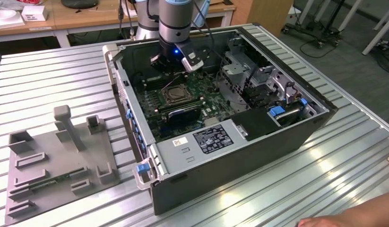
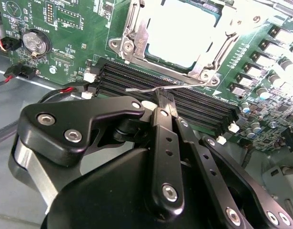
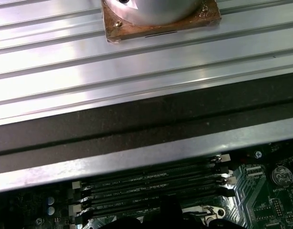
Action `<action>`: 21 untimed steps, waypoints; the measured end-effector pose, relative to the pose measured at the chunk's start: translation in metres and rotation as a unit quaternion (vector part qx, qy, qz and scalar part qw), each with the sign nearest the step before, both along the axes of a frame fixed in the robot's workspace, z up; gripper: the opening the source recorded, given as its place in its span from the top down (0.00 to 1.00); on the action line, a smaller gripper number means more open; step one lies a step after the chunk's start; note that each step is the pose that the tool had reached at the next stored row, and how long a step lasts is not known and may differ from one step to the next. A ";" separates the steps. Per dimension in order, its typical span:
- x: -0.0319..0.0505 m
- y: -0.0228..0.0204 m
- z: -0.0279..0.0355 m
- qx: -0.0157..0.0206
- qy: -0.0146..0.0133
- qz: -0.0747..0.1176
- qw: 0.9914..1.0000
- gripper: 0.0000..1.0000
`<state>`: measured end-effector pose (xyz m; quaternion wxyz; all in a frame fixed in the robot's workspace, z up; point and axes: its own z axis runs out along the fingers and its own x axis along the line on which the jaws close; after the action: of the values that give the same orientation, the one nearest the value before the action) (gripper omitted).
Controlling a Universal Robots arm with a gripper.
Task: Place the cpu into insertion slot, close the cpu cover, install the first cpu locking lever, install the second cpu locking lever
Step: 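Install the first cpu locking lever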
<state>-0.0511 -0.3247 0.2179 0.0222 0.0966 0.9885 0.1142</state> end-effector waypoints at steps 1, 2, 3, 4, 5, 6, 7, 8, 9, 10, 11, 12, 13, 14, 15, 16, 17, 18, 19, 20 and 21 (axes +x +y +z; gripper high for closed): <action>0.0003 0.0000 -0.0003 0.000 0.000 0.000 1.000 0.90; 0.0006 0.0000 -0.0007 0.000 0.000 0.000 1.000 0.90; 0.0008 0.0000 -0.0011 0.000 0.000 0.000 1.000 0.90; 0.0009 0.0000 -0.0015 0.000 0.000 0.000 1.000 0.90; 0.0011 0.0000 -0.0020 0.000 0.000 0.000 1.000 0.90; 0.0013 0.0000 -0.0026 0.000 0.000 0.000 1.000 0.90; 0.0014 0.0000 -0.0032 0.000 0.000 -0.001 1.000 0.90; 0.0016 0.0000 -0.0039 0.000 0.000 -0.001 1.000 0.90; 0.0017 0.0000 -0.0046 0.000 0.000 -0.001 1.000 0.90; 0.0018 0.0000 -0.0052 0.000 0.000 -0.001 1.000 0.90; 0.0018 0.0000 -0.0056 0.000 0.000 -0.001 1.000 0.90; 0.0018 0.0000 -0.0062 0.000 0.000 -0.001 1.000 0.90; 0.0018 0.0000 -0.0068 0.000 0.000 -0.001 1.000 0.90; 0.0018 0.0000 -0.0074 0.000 0.000 -0.001 1.000 0.90; 0.0019 0.0000 -0.0081 0.000 0.000 -0.001 1.000 0.90; 0.0020 0.0000 -0.0087 0.000 0.000 -0.001 1.000 0.90; 0.0020 0.0000 -0.0092 0.000 0.000 -0.001 1.000 0.90; 0.0021 0.0000 -0.0096 0.000 0.000 -0.001 1.000 0.90; 0.0022 -0.0001 -0.0098 0.000 0.000 -0.001 1.000 0.90; 0.0024 -0.0001 -0.0099 0.000 0.000 -0.001 1.000 0.90; 0.0025 0.0000 -0.0101 0.000 0.000 -0.001 1.000 0.90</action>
<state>-0.0486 -0.3248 0.2078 0.0223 0.0975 0.9885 0.1138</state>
